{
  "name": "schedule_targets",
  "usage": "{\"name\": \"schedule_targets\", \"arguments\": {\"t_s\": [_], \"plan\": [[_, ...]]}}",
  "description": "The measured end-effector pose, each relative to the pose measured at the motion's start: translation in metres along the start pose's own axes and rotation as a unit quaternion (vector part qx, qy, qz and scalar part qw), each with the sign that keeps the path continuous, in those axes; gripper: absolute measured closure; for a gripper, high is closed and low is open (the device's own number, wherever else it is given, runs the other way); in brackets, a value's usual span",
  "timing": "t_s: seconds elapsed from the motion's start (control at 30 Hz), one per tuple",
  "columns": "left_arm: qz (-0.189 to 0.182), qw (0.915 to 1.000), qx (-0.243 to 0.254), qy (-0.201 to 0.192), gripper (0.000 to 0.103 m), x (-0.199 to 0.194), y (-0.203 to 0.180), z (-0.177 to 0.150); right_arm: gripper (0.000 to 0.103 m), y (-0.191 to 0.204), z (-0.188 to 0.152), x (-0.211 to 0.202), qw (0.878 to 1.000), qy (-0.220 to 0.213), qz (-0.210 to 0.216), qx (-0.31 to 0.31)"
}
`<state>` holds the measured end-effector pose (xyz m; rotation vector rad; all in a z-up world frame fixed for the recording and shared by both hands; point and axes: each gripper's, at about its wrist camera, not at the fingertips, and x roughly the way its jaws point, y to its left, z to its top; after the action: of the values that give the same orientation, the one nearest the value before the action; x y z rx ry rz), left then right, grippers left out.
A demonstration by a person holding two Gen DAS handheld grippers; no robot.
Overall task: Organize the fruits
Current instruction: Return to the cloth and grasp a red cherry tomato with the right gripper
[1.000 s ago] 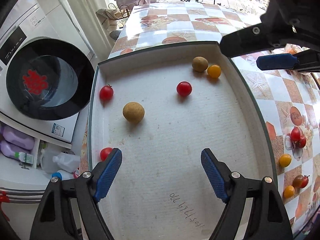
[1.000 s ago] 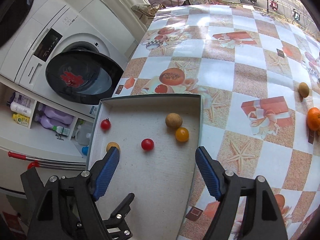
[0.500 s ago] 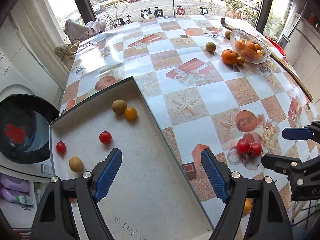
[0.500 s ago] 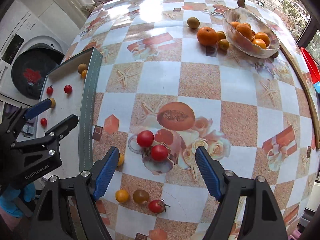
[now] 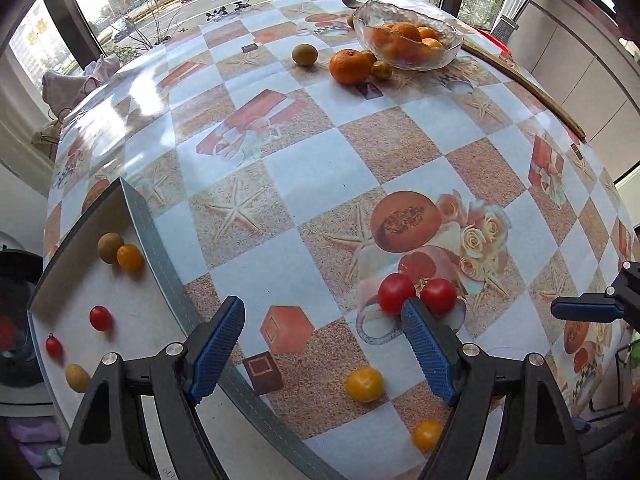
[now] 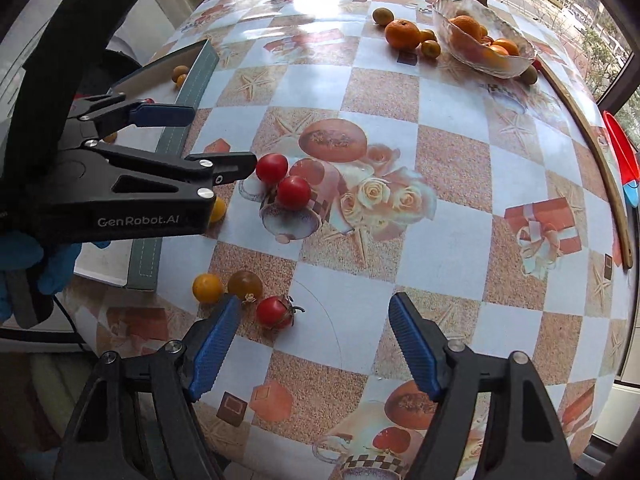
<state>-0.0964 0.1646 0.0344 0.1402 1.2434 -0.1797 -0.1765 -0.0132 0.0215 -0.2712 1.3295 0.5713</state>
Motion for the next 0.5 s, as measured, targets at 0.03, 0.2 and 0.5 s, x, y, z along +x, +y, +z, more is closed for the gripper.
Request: {"name": "schedule_targets", "arguments": {"t_s": [0.03,0.2,0.5], "plan": [[-0.003,1.0,0.004,0.002,0.021,0.002,-0.003,0.0,0.034,0.003,-0.002,0.003,1.0,0.002,0.002,-0.008],[-0.015,0.9997,0.017,0.009,0.021,0.009,-0.011,0.002,0.045,0.016,-0.011,0.017,0.999,0.01,0.009,-0.033],[-0.041,0.9983,-0.04,0.009,0.021,0.017,0.006,0.012,0.058,0.028,0.0,0.026,0.998,-0.014,0.016,-0.062]]}}
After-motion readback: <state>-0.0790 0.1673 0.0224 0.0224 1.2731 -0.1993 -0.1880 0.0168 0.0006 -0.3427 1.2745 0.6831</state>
